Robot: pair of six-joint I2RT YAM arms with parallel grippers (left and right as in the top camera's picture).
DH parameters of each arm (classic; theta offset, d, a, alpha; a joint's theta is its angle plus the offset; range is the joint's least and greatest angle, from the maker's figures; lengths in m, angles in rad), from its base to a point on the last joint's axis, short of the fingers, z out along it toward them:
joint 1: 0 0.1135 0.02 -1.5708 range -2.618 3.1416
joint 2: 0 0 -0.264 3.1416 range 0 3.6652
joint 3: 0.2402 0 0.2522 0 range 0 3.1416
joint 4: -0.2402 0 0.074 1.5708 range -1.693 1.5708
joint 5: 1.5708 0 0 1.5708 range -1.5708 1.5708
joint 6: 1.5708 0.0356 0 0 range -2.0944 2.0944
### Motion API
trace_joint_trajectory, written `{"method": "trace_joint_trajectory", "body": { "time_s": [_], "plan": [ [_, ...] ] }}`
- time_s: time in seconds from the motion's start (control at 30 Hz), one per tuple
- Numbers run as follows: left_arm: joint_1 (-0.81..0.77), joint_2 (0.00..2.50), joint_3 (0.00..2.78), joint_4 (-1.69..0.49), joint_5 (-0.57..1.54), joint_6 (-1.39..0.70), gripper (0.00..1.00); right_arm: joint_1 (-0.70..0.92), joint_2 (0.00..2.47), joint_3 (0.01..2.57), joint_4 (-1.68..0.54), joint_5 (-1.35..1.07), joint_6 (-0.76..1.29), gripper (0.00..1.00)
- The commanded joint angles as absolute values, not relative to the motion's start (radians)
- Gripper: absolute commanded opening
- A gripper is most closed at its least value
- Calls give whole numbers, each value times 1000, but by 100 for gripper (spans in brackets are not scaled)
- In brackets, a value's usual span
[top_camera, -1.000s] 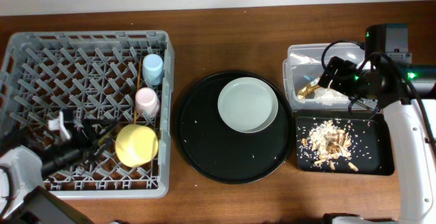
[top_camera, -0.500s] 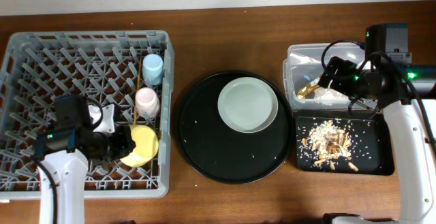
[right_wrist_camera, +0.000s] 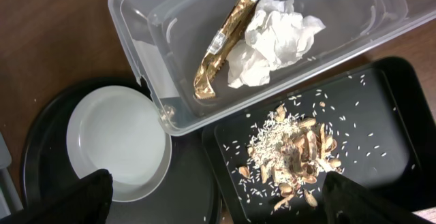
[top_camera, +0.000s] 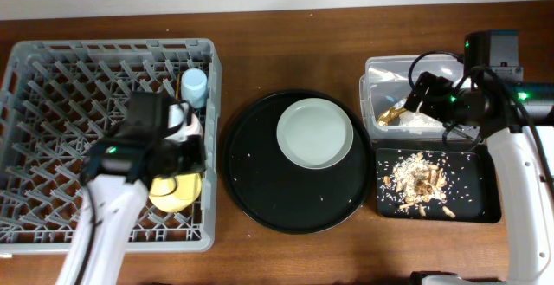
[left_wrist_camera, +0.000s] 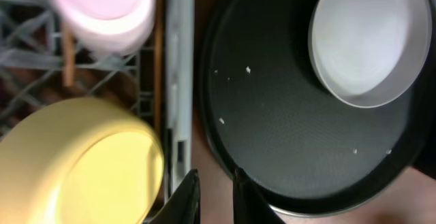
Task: Sort waste into correct bins and load items into the dishwasher rack
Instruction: 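Grasp the white plate with the left gripper and lift it off the tray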
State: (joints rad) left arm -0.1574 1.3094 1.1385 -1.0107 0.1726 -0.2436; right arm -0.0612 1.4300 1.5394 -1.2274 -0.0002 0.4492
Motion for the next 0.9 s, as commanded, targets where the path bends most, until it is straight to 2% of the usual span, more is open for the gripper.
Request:
{"method": "trace_joint_trajectory", "body": {
  "time_s": [0.0,0.2,0.27,0.33,0.4,0.6,0.63,0.67,0.7,0.73,0.77,0.8,0.83,0.87],
  "plan": [
    [-202,1428,1144,-961,46,-289,16,-64,1430,1541,-1227,5,449,99],
    [-218,1620,1144,-870,30,-288,16,-64,1430,1541,-1227,5,449,99],
    [-226,1624,1144,-860,32,-289,15,-64,1430,1541,-1227,5,449,99],
    [-235,1624,1144,-836,78,-292,8,-64,1430,1541,-1226,5,449,98],
    [-251,1624,1144,-819,89,-299,4,-64,1430,1541,-1227,5,449,99],
    [-255,1624,1144,-850,19,-283,5,-64,1430,1541,-1227,5,449,99],
    [-255,1622,1145,-850,22,-283,10,-64,1430,1541,-1227,5,449,99],
    [-255,1614,1158,-854,22,-283,22,-64,1430,1541,-1227,5,449,99],
    [-255,1605,1189,-870,22,-272,28,-64,1430,1541,-1227,5,449,99],
    [-255,1597,1228,-895,21,-263,42,-64,1430,1541,-1227,5,449,99],
    [-255,1588,1299,-932,17,-263,63,-64,1430,1541,-1226,5,449,99],
    [-258,1578,1383,-971,19,-265,73,-64,1430,1541,-1227,5,449,99],
    [-276,1568,1429,-981,22,-294,77,-64,1430,1541,-1227,5,449,99],
    [-302,1564,1435,-978,22,-330,77,-64,1430,1541,-1227,5,449,99]
  ]
}}
